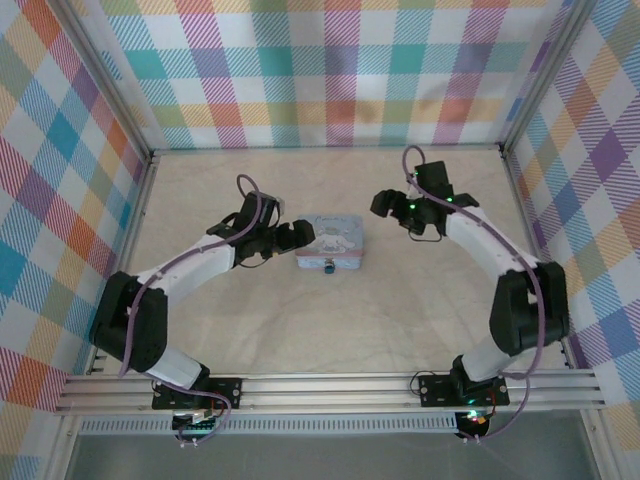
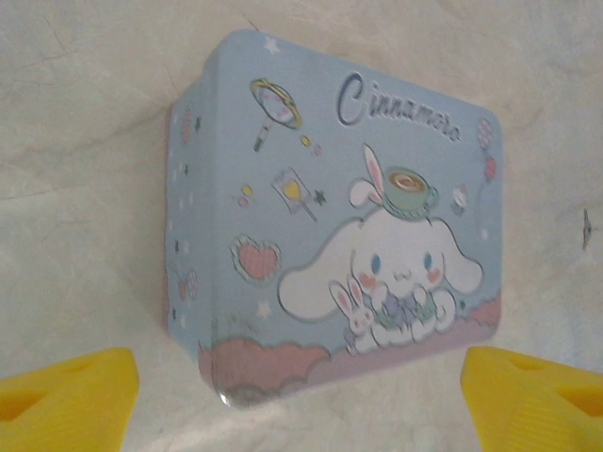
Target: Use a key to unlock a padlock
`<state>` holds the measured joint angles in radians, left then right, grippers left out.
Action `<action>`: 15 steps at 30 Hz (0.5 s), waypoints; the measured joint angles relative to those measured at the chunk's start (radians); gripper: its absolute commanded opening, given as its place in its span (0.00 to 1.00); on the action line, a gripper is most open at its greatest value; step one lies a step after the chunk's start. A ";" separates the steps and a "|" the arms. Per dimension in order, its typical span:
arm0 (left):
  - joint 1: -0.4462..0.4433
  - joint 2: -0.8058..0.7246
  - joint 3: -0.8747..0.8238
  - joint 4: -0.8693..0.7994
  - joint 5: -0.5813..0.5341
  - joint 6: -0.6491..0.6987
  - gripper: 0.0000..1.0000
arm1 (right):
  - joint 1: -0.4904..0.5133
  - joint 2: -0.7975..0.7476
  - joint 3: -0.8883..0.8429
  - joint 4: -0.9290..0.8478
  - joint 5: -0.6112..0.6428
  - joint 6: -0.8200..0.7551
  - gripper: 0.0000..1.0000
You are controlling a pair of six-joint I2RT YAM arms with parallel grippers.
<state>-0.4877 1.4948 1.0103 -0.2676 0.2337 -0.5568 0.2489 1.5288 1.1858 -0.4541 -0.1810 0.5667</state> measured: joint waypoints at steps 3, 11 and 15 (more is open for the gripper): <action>-0.039 -0.051 0.000 -0.035 0.005 0.030 0.87 | -0.067 -0.099 -0.026 -0.075 0.034 -0.001 0.82; -0.211 -0.082 -0.005 -0.046 0.011 0.066 0.84 | -0.323 -0.203 -0.031 -0.296 0.092 0.000 0.76; -0.285 -0.059 -0.005 -0.037 0.013 0.083 0.84 | -0.441 -0.201 -0.043 -0.363 0.121 -0.005 0.74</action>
<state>-0.7727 1.4361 1.0050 -0.3042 0.2462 -0.4740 -0.1925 1.3273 1.1427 -0.8169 -0.0605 0.5617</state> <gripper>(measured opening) 0.840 0.753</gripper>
